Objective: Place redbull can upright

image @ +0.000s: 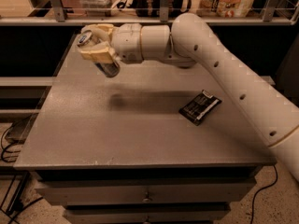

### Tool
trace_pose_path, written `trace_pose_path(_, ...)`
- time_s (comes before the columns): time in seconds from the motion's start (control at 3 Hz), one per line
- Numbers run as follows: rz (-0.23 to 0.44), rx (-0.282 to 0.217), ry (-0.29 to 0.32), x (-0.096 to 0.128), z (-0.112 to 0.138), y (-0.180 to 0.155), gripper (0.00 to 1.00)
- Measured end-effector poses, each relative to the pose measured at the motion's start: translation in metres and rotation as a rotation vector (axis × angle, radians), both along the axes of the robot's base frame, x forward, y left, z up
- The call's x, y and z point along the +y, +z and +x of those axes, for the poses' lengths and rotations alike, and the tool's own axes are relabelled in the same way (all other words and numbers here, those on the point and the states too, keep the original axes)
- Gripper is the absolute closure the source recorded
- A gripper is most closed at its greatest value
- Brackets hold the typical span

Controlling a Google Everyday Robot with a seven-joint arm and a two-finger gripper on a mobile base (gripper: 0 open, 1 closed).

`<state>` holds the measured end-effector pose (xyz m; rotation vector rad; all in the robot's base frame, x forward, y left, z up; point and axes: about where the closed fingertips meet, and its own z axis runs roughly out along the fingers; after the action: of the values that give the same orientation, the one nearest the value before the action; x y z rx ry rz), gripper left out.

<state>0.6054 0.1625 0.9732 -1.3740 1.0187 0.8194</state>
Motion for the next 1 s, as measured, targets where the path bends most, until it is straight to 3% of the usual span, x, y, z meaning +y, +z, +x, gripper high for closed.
trace_pose_path(0.33,0.062,-0.022,-0.042,-0.014,-0.001,-0.001,1.00)
trace_pose_path(1.0,0.077,0.025,-0.150,-0.033,0.001,-0.010,1.00)
